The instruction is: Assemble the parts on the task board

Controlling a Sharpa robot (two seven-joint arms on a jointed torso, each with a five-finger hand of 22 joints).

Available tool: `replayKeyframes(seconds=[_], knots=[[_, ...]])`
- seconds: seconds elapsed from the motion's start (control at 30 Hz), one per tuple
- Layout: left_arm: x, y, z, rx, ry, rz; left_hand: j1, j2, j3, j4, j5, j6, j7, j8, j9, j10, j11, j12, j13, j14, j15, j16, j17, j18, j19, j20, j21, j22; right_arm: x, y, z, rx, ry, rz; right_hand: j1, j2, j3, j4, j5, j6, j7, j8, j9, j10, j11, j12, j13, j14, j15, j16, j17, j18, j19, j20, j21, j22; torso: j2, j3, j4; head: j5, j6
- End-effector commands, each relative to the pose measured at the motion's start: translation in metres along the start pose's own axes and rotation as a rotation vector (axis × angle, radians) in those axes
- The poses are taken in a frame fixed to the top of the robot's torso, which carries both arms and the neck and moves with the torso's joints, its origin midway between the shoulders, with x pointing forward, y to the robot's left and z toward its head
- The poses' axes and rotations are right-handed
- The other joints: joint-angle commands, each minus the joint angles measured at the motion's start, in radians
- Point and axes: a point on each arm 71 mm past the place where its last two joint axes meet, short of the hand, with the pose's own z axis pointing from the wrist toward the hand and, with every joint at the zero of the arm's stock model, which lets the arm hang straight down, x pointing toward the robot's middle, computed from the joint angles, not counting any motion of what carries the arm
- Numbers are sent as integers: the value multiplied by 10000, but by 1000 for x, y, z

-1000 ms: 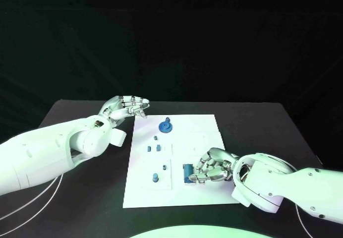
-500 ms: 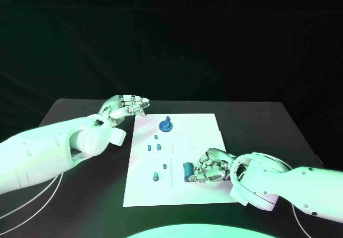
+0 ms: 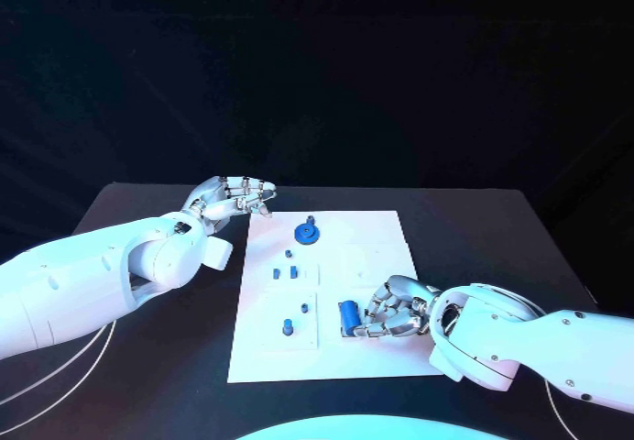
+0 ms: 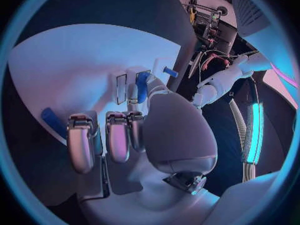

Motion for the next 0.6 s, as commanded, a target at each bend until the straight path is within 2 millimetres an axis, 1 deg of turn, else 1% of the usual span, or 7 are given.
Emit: replayKeyframes(seconds=[0.03,0.17,0.37,0.4,0.47,0.5,0.6], knots=[[2,0,0,26,171,-80,2,77,12,39,40,-54,34,39,2,-90,2,50,2,-58,7,45,14,62,-81,9,-41,-14,2,1,0,-154,290,-116,-148,-61,14,16,-14,69,2,-25,-9,762,-59,35,2211,847,-48,53,1594,-142,1064,-56,45,2629,2,-3,-3,-4,-4],[2,-1,0,91,93,-53,25,83,25,28,44,-64,40,45,2,-102,5,63,3,-82,9,53,18,63,-95,12,-54,-16,3,2,0,-203,399,-143,-214,-156,2,13,-13,72,6,-25,-11,761,-55,33,2210,846,-45,51,1587,-142,1064,-54,45,2629,6,-12,0,-17,-1],[1,-1,0,128,-2,-23,120,119,84,-25,50,-68,48,70,4,-95,7,115,12,-115,3,84,29,73,-101,10,-48,3,3,2,0,-212,393,-237,-321,-295,-13,26,-9,83,15,-23,-13,761,-47,33,2212,847,-39,52,1594,-142,1064,-51,45,2629,6,-5,9,-22,-3],[1,-1,0,131,-2,-24,120,119,84,-25,50,-68,48,70,4,-95,7,115,12,-115,3,84,29,73,-101,10,-48,3,3,2,0,-209,385,-251,-363,-322,-19,31,-8,88,18,-21,-13,760,-44,29,2210,847,-37,52,1597,-142,1064,-49,45,2629,6,-9,9,-22,-3],[1,-1,0,139,14,-30,120,119,84,-25,50,-68,48,70,4,-95,7,115,12,-115,3,84,29,73,-101,10,-48,3,3,2,0,-206,365,-279,-672,-481,-86,44,-2,115,31,-7,-11,772,-31,52,2229,851,-24,57,1615,-142,1064,-38,45,2629,4,-10,8,-9,-17],[2,-1,0,143,26,-35,127,117,88,-31,49,-69,51,73,4,-95,8,120,12,-120,3,88,30,74,-102,10,-46,7,3,2,0,-204,348,-295,-747,-517,-117,43,-4,121,33,-2,-9,770,-29,47,2226,852,-22,59,1621,-142,1064,-36,45,2629,4,-12,8,-9,-17],[3,-1,0,151,59,-47,151,121,103,-49,49,-75,56,77,4,-94,9,133,13,-128,1,95,31,76,-103,8,-39,16,2,1,0,-197,274,-331,-779,-534,-144,37,-8,120,33,1,-7,773,-28,52,2230,852,-21,60,1624,-142,1064,-35,45,2629,4,-13,-2,-1,-24]])
